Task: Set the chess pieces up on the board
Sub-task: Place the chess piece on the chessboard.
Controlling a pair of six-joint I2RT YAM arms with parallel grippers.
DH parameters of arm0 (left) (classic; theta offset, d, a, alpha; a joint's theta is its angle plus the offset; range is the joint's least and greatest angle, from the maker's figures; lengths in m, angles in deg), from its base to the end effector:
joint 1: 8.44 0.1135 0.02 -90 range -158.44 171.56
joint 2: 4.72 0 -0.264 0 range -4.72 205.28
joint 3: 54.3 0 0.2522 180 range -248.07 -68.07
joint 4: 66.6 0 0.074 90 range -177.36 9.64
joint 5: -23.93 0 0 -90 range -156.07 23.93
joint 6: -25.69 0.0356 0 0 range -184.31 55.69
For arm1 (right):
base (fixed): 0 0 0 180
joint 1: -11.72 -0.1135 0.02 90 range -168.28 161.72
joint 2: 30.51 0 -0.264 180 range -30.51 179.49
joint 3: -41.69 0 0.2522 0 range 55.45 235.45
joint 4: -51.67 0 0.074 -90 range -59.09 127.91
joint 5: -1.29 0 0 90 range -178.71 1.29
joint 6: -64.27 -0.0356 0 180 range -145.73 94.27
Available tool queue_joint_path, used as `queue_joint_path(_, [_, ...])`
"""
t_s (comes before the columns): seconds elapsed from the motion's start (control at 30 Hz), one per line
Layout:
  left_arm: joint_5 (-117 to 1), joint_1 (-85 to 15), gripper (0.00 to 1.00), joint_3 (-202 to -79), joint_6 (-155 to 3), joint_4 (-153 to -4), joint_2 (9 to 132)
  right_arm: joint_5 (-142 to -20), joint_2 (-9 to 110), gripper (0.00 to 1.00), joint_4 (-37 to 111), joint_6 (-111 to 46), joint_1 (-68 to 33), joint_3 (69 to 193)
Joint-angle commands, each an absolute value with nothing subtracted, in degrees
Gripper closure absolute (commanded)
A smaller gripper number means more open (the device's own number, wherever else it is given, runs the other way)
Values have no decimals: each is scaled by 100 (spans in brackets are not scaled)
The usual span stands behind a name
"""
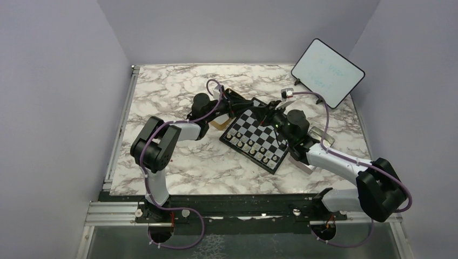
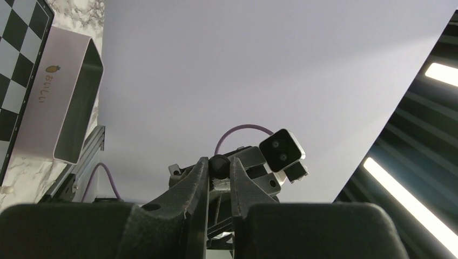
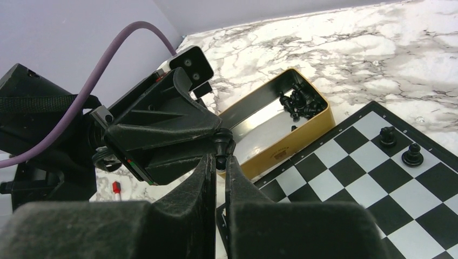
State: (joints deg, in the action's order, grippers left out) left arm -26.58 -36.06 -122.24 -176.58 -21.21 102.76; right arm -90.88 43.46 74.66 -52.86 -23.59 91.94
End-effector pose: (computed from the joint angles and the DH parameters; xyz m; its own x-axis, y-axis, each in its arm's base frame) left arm 0.3393 -0.2031 0.2151 -0.8840 -0.3435 0.3170 -0.2644 -0.1917 -0.9452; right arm 0.2354 0.1651 0.2644 -0.2585 0.3753 -0.8901 -0.4818 0.7486 0.4555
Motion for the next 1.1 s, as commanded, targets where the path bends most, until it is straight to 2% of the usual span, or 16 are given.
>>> queue_joint_path(0.0, [-2769,-3674,89,-12154,-17691,-1805,10101,-9262,4287,99,7538,-5325,-2397,9262])
queue_joint_path(0.1, [-2775,-3675,87,-12093,-17682,-1777,10100,-9301,4221,99,7611,-5275,-2396,9220])
queue_joint_path(0.23, [-2769,-3675,73,-12060,-17569,-1694,10118,-9328,4136,99,7431,-5004,-2396,9293])
queue_joint_path(0.37, [-2763,-3634,62,-12019,-17303,-1684,10041,-9250,3740,99,5935,-4317,-2397,9805])
queue_joint_path(0.67, [-2702,-3377,58,-11701,-16516,-1782,9930,-9351,3342,99,2500,-3690,-2396,10916])
queue_joint_path(0.93, [-2520,-2885,51,-11495,-15692,-2232,9520,-9509,3643,99,697,-3487,-2264,11798])
queue_joint_path(0.97, [-2520,-2817,50,-11505,-15513,-2385,9413,-9512,3725,99,521,-3475,-2247,11900])
queue_joint_path(1.0, [-2442,-2600,47,-11762,-14633,-3351,9103,-9450,4012,99,46,-3433,-2153,12118])
queue_joint_path(1.07, [-2439,-2466,45,-11994,-13910,-4097,8913,-9267,4198,99,-238,-3364,-2097,12266])
